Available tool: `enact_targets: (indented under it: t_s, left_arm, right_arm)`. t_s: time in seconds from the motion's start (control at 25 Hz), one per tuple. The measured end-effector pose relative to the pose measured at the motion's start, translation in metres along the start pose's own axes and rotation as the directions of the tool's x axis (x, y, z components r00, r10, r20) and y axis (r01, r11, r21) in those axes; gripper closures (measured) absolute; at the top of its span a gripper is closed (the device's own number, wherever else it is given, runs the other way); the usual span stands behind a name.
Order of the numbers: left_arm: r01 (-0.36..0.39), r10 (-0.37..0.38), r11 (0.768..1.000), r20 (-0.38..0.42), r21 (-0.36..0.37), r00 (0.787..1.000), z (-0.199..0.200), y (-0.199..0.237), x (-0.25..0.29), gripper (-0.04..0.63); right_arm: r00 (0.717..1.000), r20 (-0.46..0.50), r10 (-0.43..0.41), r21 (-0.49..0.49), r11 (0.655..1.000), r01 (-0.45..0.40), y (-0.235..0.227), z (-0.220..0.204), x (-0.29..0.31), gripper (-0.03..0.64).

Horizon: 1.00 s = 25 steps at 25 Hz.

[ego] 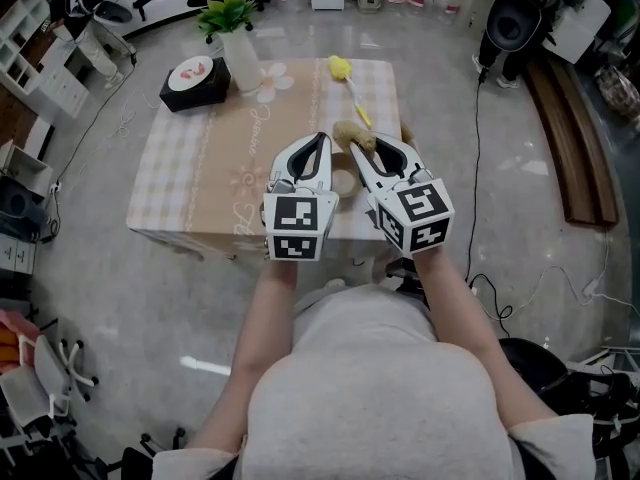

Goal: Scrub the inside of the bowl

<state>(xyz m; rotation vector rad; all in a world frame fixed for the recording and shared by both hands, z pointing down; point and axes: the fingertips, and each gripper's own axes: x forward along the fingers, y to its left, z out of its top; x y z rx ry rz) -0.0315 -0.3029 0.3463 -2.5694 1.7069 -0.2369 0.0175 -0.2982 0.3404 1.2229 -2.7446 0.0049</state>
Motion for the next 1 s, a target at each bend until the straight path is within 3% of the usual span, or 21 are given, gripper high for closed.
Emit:
enact_targets:
  t_s: [1.0]
  left_arm:
    - [0.030, -0.030, 1.000, 0.059, 0.002, 0.998, 0.018, 0.001, 0.001, 0.589]
  right_arm:
    - [0.999, 0.041, 0.003, 0.020, 1.000, -0.004, -0.004, 0.016, -0.004, 0.518]
